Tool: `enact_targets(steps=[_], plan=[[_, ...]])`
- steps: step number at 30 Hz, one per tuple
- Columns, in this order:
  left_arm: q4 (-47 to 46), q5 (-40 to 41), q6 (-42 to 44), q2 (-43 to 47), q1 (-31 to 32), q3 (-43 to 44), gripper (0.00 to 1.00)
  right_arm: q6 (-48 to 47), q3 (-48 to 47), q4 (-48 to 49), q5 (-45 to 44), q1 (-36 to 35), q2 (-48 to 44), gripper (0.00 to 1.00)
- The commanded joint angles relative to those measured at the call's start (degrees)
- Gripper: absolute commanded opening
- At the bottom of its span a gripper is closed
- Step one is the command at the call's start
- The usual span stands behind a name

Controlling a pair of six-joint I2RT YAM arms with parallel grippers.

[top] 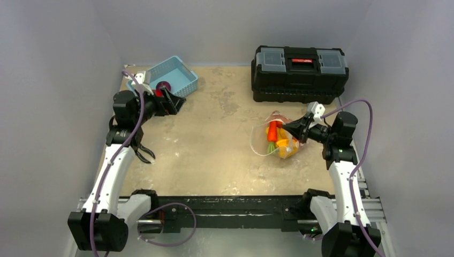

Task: Open the zip-top bag and remove the fake food
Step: Pick up the fake vegetable from the zipper food storage bag.

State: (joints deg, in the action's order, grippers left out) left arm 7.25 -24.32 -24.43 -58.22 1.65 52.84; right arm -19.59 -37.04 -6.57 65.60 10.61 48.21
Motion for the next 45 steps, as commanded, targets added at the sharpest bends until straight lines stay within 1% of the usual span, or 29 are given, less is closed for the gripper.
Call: enact_targets(steps=[1,4,8,11,13,17,18,20,24,29,35,39,42,45], plan=[[-2.8,-6.7,-4.01,5.04,0.22,-4.32,0.99,-0.98,-0.39,0.53,1.78,0.0,-1.18,0.0],[-4.07,-11.02,-7.5,8.18,1.0,-7.68,0.98,-0.97,-0.47,0.49,1.89,-0.05,-1.4,0.0],[-4.61,-10.66,-9.04,13.29,6.71,-11.76,0.98,-0.99,-0.5,0.47,2.28,-0.06,-1.46,0.0],[-5.46,-7.6,-10.69,16.76,12.53,-14.21,0.99,-0.97,-0.52,0.48,2.04,-0.07,-1.45,0.0],[-6.02,-4.73,-11.22,18.24,17.89,-15.38,1.0,-1.18,-0.54,0.38,1.68,-0.07,-1.45,0.0],[-6.33,3.76,-10.63,18.38,28.62,-15.39,1.0,-1.29,-0.51,0.18,1.58,-0.08,-1.47,0.0],[-6.32,5.05,-10.07,17.7,31.31,-15.02,1.0,-1.36,-0.51,0.14,1.57,-0.1,-1.45,0.0],[-6.36,10.41,-8.7,15.76,37.06,-13.97,1.0,-1.32,-0.55,0.04,1.52,-0.14,-1.38,0.0],[-10.3,18.08,-6.47,9.55,47.1,-11.71,1.0,-1.33,-0.57,0.03,2.11,-0.15,-1.04,0.0],[-15.36,23.98,-3.87,0.25,55.12,-8.01,1.0,-1.38,-0.76,-0.18,2.48,-0.19,-1.0,0.0],[-23.94,27.85,-1.97,-10.15,59.74,-3.97,1.0,-1.49,-0.87,-0.44,2.6,-0.23,-1.27,0.0],[-26.87,30.21,-1.24,-16.06,60.87,-0.9,0.98,-1.43,-0.85,-0.48,2.76,-0.21,-1.3,0.0],[-28.74,31.49,-1.11,-19.66,60.93,0.82,0.92,-1.48,-0.85,-0.48,2.86,-0.36,-1.11,0.0],[-29.48,32.03,-2.02,-23.16,60.93,3.08,0.84,-1.52,-0.89,-0.38,2.74,-0.71,-0.84,0.0]])
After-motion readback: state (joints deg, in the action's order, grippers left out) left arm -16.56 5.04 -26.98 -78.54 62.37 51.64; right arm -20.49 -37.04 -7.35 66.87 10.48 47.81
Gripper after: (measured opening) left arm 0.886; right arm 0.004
